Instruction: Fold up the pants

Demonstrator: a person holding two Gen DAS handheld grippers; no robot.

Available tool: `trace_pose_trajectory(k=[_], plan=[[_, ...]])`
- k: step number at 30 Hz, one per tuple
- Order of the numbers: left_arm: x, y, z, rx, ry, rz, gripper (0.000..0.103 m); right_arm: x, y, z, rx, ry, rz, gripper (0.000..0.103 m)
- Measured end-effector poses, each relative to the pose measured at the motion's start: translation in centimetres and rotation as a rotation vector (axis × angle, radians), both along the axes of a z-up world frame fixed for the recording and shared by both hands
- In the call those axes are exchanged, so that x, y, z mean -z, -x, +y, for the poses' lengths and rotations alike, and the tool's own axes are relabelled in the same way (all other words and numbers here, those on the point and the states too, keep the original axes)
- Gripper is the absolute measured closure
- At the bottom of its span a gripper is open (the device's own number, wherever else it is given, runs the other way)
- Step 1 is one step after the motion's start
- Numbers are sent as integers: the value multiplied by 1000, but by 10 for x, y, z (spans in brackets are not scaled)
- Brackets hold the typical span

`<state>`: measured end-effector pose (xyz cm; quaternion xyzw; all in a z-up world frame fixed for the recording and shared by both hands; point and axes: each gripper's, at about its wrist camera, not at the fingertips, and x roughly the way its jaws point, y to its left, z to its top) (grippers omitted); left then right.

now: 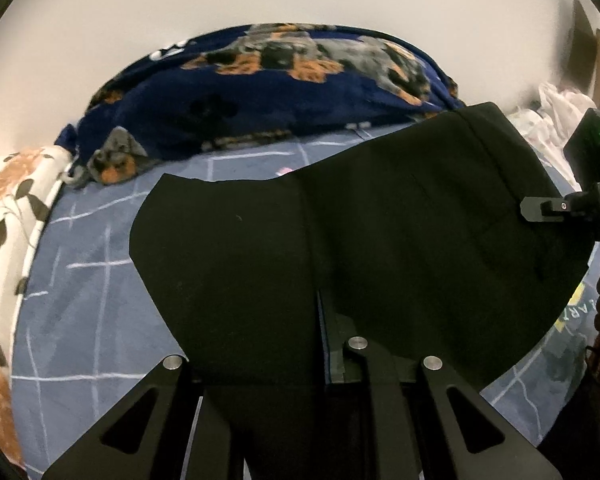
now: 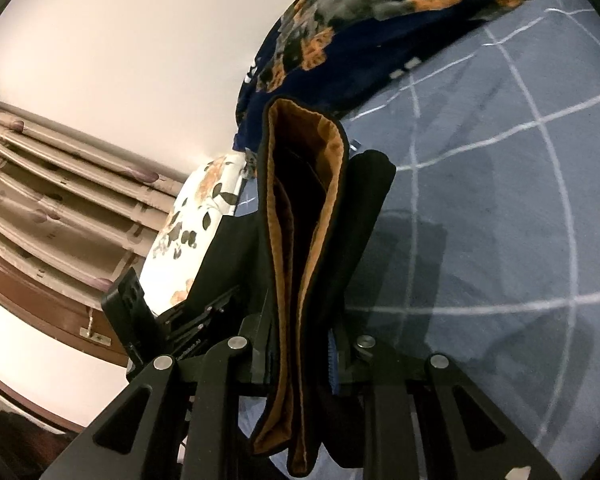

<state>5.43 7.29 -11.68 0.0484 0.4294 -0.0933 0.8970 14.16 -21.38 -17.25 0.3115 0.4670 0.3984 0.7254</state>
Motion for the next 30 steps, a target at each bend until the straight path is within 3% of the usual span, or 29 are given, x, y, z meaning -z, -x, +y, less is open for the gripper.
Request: trace_pose_trajectory(k=[13,30], plan=[[-22,-50,55,-90,-22,-59,90,-7,-49,48,-30,-50,-5,84],[-23,-118,95,-163,-71,-113,90,-3,-109,84,-7,-131,-11,84]])
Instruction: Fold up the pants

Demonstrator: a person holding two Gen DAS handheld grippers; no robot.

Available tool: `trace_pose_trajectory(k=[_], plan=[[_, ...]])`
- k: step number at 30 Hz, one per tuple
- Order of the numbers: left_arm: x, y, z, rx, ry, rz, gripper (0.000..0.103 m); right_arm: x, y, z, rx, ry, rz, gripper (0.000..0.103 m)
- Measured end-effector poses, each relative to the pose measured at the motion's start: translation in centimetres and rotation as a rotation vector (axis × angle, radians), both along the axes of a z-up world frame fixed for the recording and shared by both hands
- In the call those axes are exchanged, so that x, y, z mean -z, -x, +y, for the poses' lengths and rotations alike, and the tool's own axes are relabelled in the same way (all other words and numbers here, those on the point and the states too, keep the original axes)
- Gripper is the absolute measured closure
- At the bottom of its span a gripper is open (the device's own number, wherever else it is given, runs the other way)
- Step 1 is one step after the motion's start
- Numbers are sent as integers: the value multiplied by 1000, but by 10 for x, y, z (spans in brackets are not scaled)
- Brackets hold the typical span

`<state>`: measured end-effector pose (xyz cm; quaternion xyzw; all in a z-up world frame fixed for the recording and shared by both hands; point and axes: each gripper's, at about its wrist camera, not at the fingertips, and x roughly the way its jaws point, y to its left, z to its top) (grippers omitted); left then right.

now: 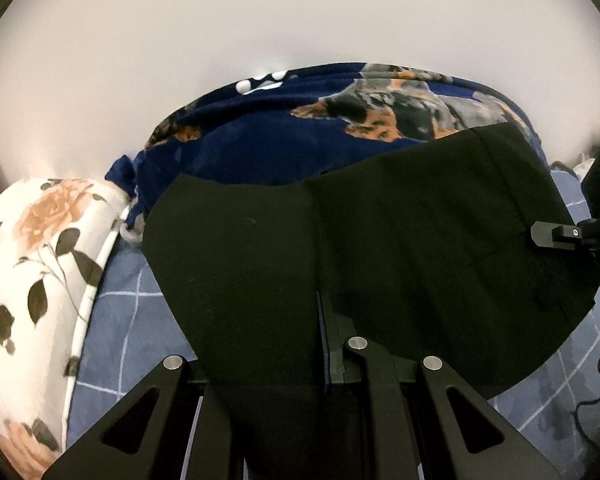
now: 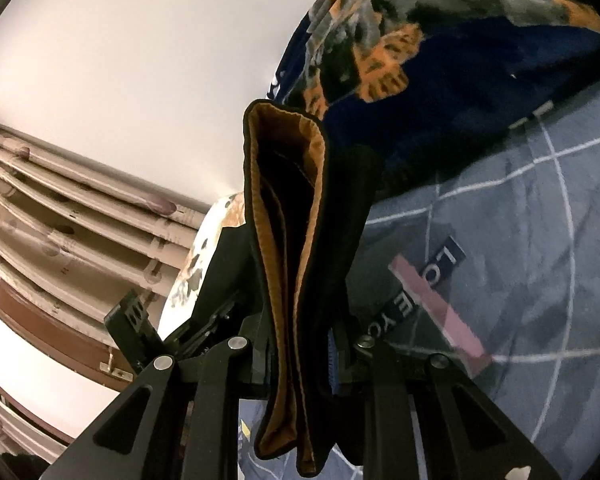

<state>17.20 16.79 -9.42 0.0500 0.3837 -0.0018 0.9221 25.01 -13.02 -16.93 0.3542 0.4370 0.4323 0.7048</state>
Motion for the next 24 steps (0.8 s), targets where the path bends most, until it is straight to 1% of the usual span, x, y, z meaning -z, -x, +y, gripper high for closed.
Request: trace_pose_trajectory(k=[3,7,10,14,19,24], plan=[[3,-10,6,-14,1,-5,90,4,-7,2,5,-10,2,84],[15,-25,13,-29,4,12,90,14,-15,6,15,-11,19,84],[25,-30,13,-33,-11,22,90,26,-19,7,27,-12,41,84],[37,-32,16,-43,-6,33,90,39,-24,4,40,-11,68,84],[49,-33,17,-59,-8,41,87,52,-26,3,50,11,88,84],[57,-35,21,-79,8,45,84,55,-28,5,53,58,82,84]])
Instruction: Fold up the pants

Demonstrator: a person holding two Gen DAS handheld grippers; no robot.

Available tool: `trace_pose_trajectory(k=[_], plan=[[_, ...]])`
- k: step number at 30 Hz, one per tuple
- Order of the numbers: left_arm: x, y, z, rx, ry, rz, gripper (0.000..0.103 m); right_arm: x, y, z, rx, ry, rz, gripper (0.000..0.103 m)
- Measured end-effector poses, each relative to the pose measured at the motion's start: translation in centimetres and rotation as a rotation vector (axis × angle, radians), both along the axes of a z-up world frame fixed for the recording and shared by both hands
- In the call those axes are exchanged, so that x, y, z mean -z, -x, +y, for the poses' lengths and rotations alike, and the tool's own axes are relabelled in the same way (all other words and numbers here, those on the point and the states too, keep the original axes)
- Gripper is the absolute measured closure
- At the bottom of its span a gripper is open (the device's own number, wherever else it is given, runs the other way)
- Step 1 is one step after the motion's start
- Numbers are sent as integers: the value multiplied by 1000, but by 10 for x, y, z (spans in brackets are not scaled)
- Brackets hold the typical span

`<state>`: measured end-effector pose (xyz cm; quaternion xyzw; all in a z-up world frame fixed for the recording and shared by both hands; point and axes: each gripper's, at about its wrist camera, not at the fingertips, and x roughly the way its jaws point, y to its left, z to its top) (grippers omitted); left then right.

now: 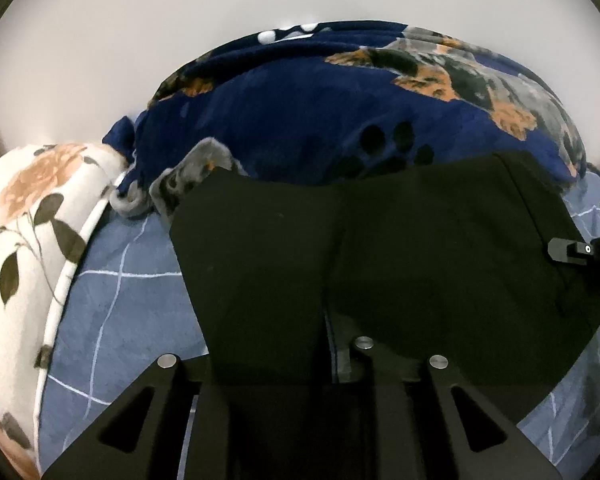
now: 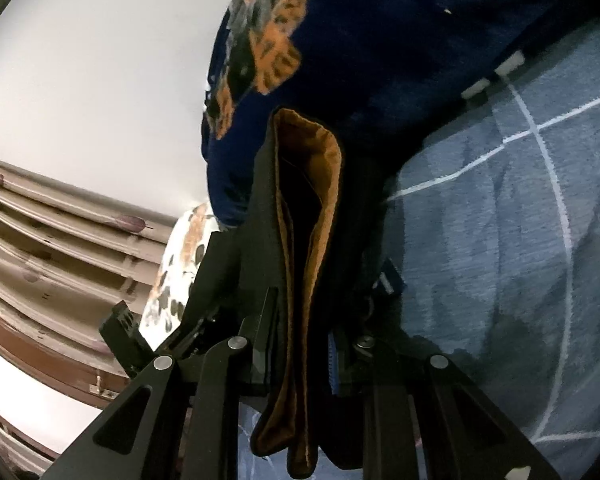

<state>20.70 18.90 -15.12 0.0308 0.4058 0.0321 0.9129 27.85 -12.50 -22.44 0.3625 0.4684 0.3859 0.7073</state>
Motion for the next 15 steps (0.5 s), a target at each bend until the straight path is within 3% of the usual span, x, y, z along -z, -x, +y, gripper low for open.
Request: trace_pose_trajectory(k=[9,15], plan=[[7,-1,6,-30,6,-13,73,4,-2,1,8,82,-21,83],[13,-1,13,-60,10,-22,59,3,-2,5,11,161,-59,80]])
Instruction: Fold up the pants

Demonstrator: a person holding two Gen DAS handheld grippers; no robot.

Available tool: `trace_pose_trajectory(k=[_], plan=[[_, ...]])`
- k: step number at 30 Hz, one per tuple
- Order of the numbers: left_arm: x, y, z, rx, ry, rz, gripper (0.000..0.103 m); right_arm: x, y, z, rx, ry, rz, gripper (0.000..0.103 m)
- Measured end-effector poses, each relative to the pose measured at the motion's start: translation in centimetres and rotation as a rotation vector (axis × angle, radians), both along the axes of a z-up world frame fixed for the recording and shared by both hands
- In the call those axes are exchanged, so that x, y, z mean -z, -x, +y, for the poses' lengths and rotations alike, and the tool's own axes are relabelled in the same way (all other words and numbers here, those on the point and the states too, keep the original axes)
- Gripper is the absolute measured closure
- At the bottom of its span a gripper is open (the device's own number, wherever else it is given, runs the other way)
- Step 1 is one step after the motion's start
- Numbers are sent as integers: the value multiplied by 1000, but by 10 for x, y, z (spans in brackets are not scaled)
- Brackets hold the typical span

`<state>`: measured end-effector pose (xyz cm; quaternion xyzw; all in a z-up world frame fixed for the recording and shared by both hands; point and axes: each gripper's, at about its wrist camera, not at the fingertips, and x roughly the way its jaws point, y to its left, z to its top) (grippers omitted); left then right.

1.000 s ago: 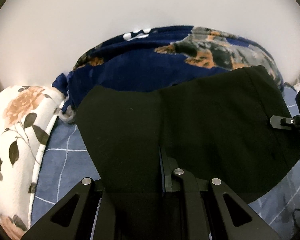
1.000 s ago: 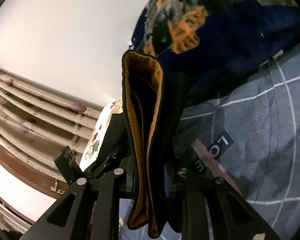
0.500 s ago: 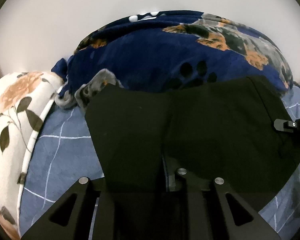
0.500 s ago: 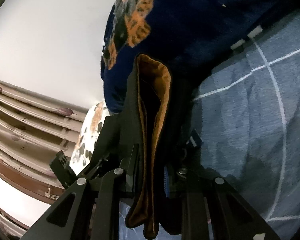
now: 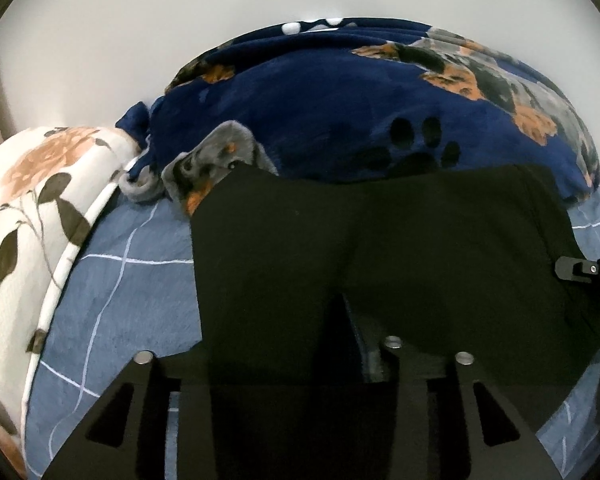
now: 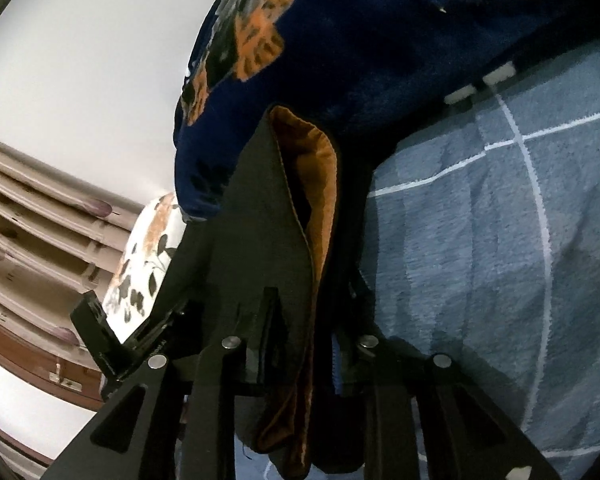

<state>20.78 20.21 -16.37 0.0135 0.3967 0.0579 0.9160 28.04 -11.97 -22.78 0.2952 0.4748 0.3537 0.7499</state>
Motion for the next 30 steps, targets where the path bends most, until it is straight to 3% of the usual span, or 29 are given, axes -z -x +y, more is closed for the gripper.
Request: trace_pose_trajectory(k=[6,9,10,14,17,26,30], plan=[[5,2,2,-23,-16,-20,49,-2,1,5,9,68,-34,76],[6,2,8,-56,-5,-25,34,-3,2,5,13,78,-37,76],[6,2,12,-77,4,-26,27,-2,2,5,14,75,-34,75],[7,3,28,-106,88,-15,20,-3,3,5,17,79,-43,75],[9,3,35,-118,129,-12,18,-2,4,4,16,76,-45,74],[10,5,32,-114,112,-10,18,-3,5,7,-6,77,-49,72],[10,4,35,-111,126,-9,18,-4,8,5,-11,62,-51,76]])
